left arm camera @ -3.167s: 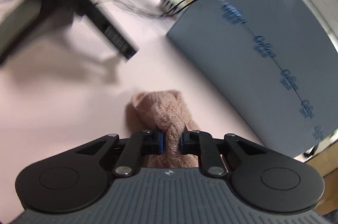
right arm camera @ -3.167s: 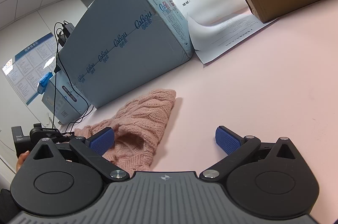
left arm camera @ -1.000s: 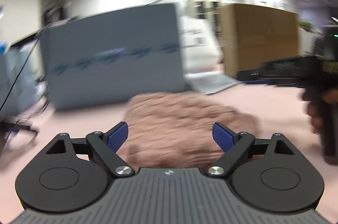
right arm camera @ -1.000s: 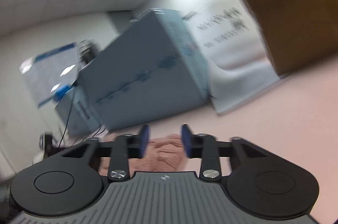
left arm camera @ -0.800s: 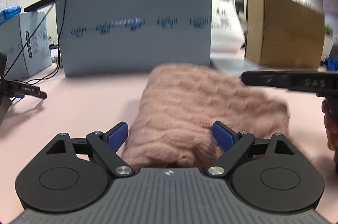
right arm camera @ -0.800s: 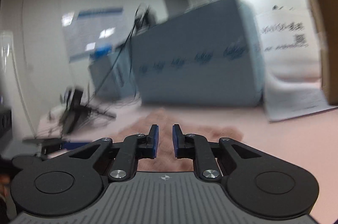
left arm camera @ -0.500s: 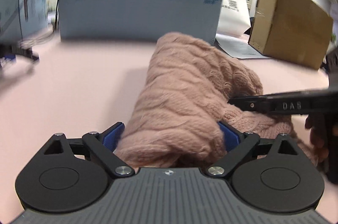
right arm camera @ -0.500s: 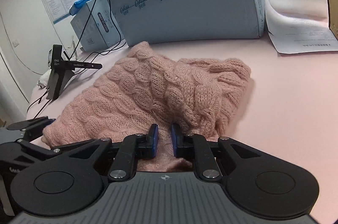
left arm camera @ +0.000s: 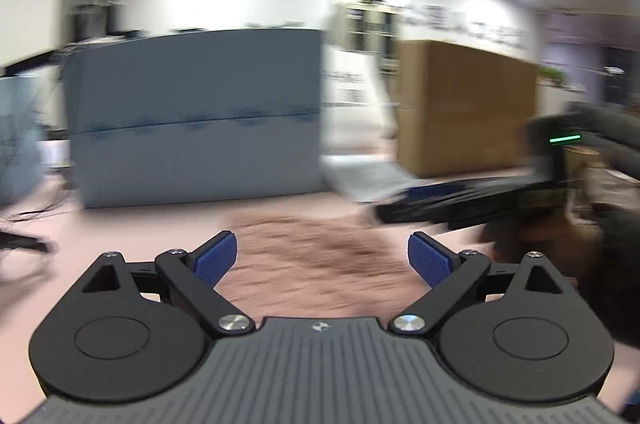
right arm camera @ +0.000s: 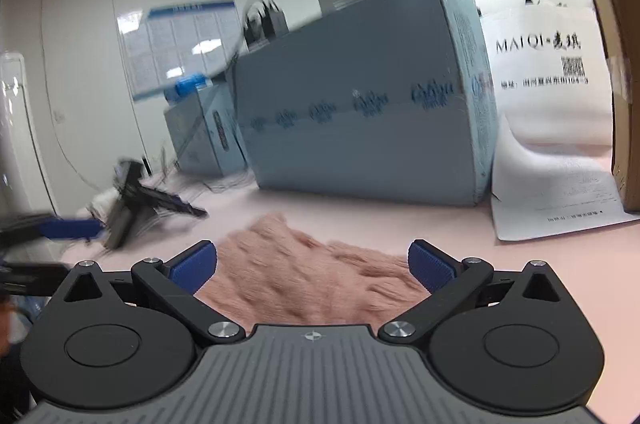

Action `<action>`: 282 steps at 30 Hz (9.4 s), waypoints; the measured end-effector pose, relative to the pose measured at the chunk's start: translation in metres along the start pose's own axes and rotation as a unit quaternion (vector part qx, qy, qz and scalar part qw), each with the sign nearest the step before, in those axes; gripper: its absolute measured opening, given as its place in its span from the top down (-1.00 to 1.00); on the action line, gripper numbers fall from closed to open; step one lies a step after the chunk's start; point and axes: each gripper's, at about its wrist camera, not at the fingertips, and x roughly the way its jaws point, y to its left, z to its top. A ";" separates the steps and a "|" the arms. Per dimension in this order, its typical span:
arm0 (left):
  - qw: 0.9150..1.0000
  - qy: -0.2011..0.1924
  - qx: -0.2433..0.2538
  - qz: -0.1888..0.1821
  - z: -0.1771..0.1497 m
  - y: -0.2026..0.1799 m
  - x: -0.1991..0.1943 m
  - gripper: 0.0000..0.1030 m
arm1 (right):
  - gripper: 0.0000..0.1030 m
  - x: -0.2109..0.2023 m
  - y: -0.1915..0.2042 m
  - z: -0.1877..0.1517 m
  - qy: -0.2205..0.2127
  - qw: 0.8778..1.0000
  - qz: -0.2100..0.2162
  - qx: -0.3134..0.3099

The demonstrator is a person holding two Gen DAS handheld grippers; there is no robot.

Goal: Fold clothes

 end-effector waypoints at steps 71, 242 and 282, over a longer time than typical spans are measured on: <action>0.996 0.084 0.023 0.036 -0.044 -0.009 0.091 -0.81 | 0.53 -0.014 0.042 0.010 -0.007 0.972 0.219 -0.082; 0.985 0.144 0.063 0.074 0.013 -0.092 0.020 0.70 | 0.85 -0.065 0.025 0.030 0.007 0.995 0.048 0.092; 0.978 0.177 0.079 0.072 -0.023 -0.068 0.018 -0.58 | 0.30 -0.024 0.038 -0.010 0.147 0.986 0.080 0.017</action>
